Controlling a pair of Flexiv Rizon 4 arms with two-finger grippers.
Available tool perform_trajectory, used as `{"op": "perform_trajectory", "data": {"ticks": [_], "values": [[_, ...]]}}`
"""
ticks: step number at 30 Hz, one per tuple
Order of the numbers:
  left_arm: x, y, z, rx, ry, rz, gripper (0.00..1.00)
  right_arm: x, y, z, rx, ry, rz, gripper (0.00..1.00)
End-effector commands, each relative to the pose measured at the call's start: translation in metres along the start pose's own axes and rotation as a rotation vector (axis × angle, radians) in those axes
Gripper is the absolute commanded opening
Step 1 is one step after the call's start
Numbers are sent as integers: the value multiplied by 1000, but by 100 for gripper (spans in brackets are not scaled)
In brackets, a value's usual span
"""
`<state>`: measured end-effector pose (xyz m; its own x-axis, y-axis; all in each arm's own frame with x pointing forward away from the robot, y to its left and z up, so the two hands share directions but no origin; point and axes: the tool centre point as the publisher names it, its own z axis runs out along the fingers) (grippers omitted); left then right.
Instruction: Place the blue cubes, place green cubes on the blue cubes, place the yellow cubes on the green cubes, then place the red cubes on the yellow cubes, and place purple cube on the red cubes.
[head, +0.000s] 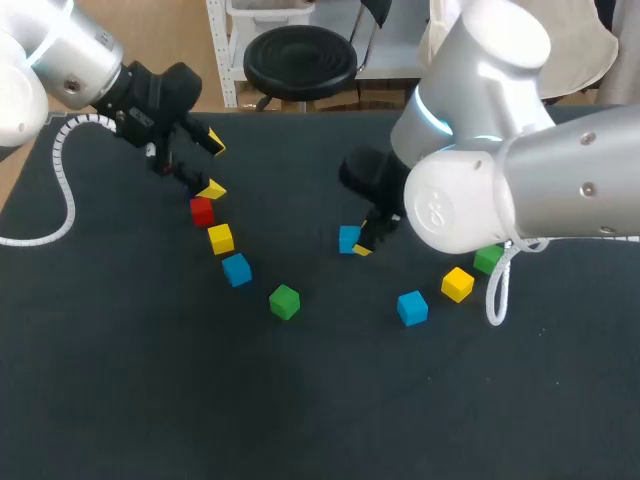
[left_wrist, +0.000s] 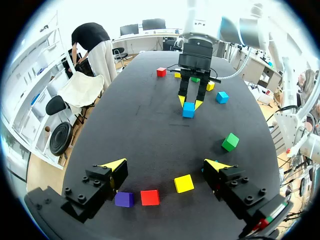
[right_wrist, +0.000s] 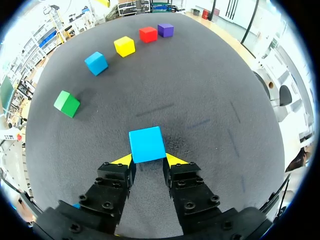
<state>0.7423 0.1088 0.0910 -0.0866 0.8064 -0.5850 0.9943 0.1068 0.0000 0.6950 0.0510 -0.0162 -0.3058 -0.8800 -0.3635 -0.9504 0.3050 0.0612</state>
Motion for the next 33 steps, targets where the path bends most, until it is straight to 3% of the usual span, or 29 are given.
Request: {"op": "perform_trajectory", "data": {"ticks": [1,8,10,11,12,13,19,25,33], "values": [[0,-1,0,-2,0,1,100,2,1,0,3,-3,0,3],[0,-1,0,-2,0,1,100,1,-2,2,-9,-8,-12,22],[0,-1,0,-2,0,1,100,2,-2,3,-11,-8,-13,34],[0,-1,0,-2,0,1,100,2,-2,3,-14,-10,-11,45],[0,-1,0,-2,0,1,100,2,-2,3,-15,-11,-11,78],[0,-1,0,-2,0,1,100,3,-2,3,-16,-11,-10,100],[0,-1,0,-2,0,1,100,6,-3,-3,-10,-24,-17,100],[0,-1,0,-2,0,1,100,10,-11,-18,-52,-164,-121,100],[0,-1,0,-2,0,1,100,1,-11,-39,-57,-203,-212,100]]}}
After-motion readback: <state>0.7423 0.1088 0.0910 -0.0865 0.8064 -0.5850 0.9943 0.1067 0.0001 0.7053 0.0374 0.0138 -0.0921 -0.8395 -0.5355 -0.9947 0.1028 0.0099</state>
